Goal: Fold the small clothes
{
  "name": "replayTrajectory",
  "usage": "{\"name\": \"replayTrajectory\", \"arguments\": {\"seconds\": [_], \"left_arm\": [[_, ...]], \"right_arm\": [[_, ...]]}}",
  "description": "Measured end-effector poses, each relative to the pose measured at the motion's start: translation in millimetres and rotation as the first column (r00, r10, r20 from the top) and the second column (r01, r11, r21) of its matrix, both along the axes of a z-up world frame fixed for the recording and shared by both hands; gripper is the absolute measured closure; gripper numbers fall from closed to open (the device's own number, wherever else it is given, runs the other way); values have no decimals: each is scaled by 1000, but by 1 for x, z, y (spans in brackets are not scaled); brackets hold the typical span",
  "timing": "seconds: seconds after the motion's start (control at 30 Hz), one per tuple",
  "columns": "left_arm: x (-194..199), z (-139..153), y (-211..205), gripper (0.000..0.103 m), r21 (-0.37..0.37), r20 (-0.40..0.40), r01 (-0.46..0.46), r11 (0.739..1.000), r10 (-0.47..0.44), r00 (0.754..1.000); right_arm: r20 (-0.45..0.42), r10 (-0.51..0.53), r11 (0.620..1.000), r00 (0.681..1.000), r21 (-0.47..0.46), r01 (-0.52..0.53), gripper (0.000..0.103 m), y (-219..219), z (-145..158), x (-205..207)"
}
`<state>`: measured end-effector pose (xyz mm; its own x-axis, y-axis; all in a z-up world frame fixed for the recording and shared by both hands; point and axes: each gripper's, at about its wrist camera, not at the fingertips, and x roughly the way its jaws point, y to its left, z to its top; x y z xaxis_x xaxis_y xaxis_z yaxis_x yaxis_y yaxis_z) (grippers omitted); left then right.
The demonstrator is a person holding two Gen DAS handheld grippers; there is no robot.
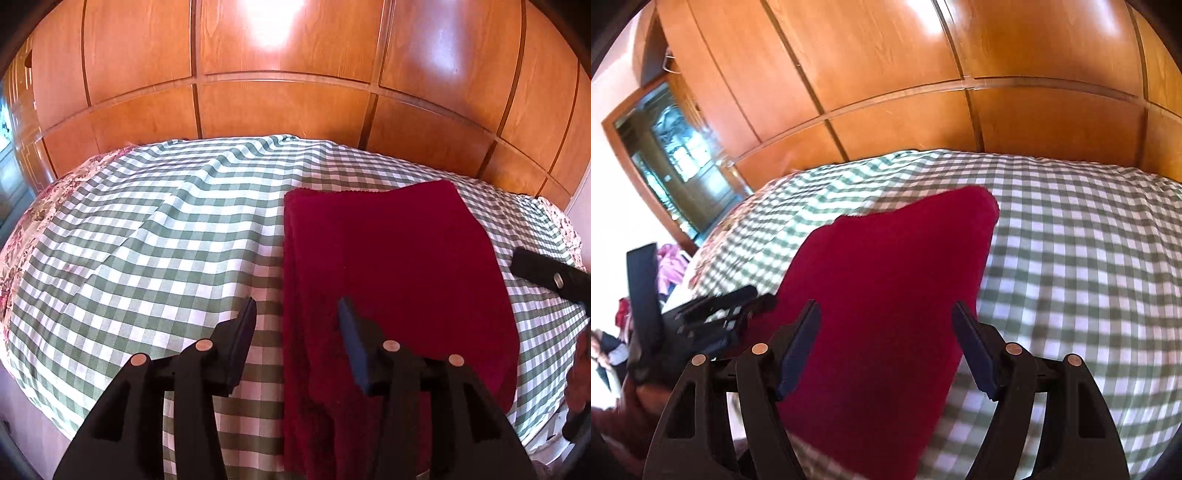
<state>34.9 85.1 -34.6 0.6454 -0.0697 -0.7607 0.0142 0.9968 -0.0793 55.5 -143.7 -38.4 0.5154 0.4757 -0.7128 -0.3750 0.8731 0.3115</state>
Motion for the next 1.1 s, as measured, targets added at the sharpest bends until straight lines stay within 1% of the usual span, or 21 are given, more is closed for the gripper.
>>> {"name": "replayTrajectory", "arguments": {"seconds": [0.17,0.27,0.33,0.4,0.43,0.47,0.5,0.57,0.63,0.7,0.73,0.77,0.8,0.83,0.87,0.93,0.97,1.07,1.1], "left_arm": [[0,-8,1,55,-1,-12,0,1000,0,1000],[1,-14,2,55,-7,-23,-1,1000,1,1000],[1,-20,2,55,-6,-32,1,1000,-1,999],[1,-28,1,54,12,-46,2,1000,-1,999],[0,-33,2,54,10,-48,-1,1000,1,999],[0,-36,4,54,4,-47,-3,1000,4,999],[-2,-38,6,54,-5,-40,-6,1000,6,999],[-5,-41,10,54,-29,-33,-13,1000,12,999],[-5,-43,15,51,-56,-30,-20,998,18,999],[-6,-44,16,51,-56,-26,-17,998,16,1000],[-6,-44,16,51,-56,-22,-14,998,13,1000],[-6,-44,16,50,-59,-19,-12,998,11,1000],[-7,-44,17,49,-63,-15,-10,998,9,1000],[-7,-45,18,47,-67,-10,-8,998,8,1000],[-7,-46,20,46,-77,-7,-6,997,6,1000],[-6,-47,22,46,-97,-5,-3,995,2,1000],[-5,-48,24,45,-114,-7,1,993,-2,1000],[-3,-51,31,45,-166,-11,3,986,-5,1000],[-3,-52,33,45,-180,-12,6,984,-8,1000]], "right_arm": [[-19,-18,1000,1000,-5,18,30,15,-6,28],[-17,-13,1000,1000,-23,12,30,27,-9,36],[-34,-12,999,999,-31,11,30,32,-14,43],[-85,-15,999,996,-37,12,30,39,-28,56],[-118,-9,999,993,-40,4,30,44,-41,65],[-123,-6,999,992,-52,-1,30,48,-48,67],[-116,4,995,993,-100,-16,30,57,-58,70],[-85,17,986,996,-164,-31,27,70,-61,70],[-81,33,986,996,-159,-46,23,72,-56,68],[-61,38,992,997,-116,-45,23,65,-47,64],[-50,31,996,998,-80,-35,23,59,-40,62],[-33,14,1000,999,-19,-15,17,48,-31,57],[-23,-13,999,1000,35,14,15,35,-23,52],[-20,-30,998,999,63,31,13,27,-19,49],[-25,-50,992,998,112,52,13,12,-16,44],[-71,-49,983,996,172,61,13,-9,-22,36],[-88,-44,981,995,182,60,12,-13,-25,33],[-176,-32,978,984,195,67,12,-25,-54,25],[-214,-19,974,977,217,67,12,-26,-66,24]]}}
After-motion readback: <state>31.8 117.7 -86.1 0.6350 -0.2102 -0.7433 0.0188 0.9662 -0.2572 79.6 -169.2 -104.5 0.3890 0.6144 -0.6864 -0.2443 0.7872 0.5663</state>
